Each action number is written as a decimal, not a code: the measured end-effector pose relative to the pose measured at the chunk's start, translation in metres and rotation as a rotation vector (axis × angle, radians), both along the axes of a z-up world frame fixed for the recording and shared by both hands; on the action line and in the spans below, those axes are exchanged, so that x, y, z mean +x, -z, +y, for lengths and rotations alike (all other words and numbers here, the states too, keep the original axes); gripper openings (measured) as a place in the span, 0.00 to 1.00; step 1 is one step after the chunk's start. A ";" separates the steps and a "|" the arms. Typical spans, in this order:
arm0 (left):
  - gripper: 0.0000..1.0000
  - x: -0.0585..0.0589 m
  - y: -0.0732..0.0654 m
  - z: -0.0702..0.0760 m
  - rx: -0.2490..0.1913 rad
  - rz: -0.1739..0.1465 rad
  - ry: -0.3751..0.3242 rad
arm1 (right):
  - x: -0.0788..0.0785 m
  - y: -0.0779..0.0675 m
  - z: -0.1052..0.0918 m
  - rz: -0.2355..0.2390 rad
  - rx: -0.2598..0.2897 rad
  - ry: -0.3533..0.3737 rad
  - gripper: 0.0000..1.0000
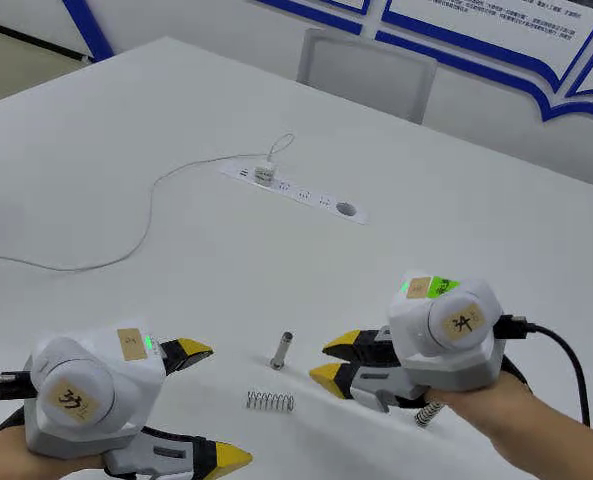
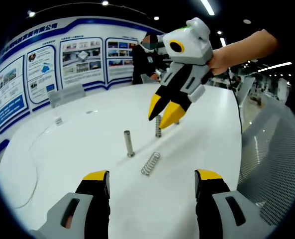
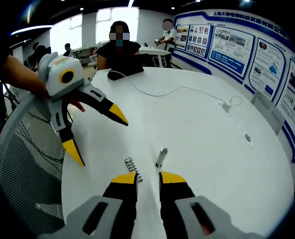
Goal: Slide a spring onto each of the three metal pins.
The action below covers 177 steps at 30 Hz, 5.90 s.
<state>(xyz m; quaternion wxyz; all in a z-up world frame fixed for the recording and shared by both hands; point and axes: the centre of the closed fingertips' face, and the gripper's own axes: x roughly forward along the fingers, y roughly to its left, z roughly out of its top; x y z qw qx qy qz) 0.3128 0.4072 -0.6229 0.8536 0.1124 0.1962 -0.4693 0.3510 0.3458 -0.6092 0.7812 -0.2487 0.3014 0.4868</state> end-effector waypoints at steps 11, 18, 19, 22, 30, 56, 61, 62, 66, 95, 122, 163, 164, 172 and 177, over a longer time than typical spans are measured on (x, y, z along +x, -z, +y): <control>0.73 0.004 0.003 0.004 0.005 0.011 -0.024 | -0.005 0.028 0.012 0.053 -0.032 -0.040 0.17; 0.75 0.000 0.009 0.004 0.014 0.042 -0.015 | -0.010 0.046 0.018 0.078 -0.054 -0.075 0.17; 0.75 0.000 0.010 0.004 0.014 0.044 -0.017 | -0.010 0.048 0.019 0.081 -0.057 -0.079 0.17; 0.75 0.001 0.012 0.005 0.017 0.047 -0.022 | -0.007 0.052 0.018 0.079 -0.071 -0.090 0.17; 0.76 -0.001 0.013 0.003 0.006 0.071 -0.015 | -0.006 0.064 0.021 0.114 -0.072 -0.092 0.17; 0.74 -0.007 0.014 -0.001 -0.008 0.090 0.006 | -0.018 0.056 0.020 0.113 -0.028 -0.090 0.10; 0.73 -0.009 0.013 -0.003 -0.007 0.083 0.022 | -0.020 0.043 0.017 0.102 -0.004 -0.090 0.10; 0.71 -0.009 0.012 -0.004 -0.008 0.080 0.026 | -0.022 0.041 0.017 0.098 -0.002 -0.096 0.10; 0.66 -0.009 0.004 -0.008 -0.023 0.040 0.041 | -0.026 0.029 0.015 0.034 -0.011 -0.141 0.10; 0.32 -0.028 -0.053 -0.059 -0.056 -0.089 0.292 | -0.069 -0.027 0.000 -0.110 0.008 -0.294 0.10; 0.10 -0.040 -0.066 -0.066 0.023 -0.154 0.384 | -0.076 -0.047 -0.001 -0.144 0.033 -0.297 0.12; 0.10 -0.042 -0.073 -0.076 0.042 -0.193 0.412 | -0.087 -0.091 0.008 -0.045 0.274 -0.252 0.11; 0.10 -0.042 -0.073 -0.076 0.037 -0.192 0.409 | -0.087 -0.093 0.010 -0.044 0.285 -0.249 0.11; 0.11 -0.040 -0.075 -0.075 0.016 -0.187 0.379 | -0.085 -0.097 0.019 -0.052 0.300 -0.246 0.11; 0.11 -0.040 -0.076 -0.069 -0.020 -0.173 0.359 | -0.084 -0.098 0.022 -0.048 0.311 -0.237 0.10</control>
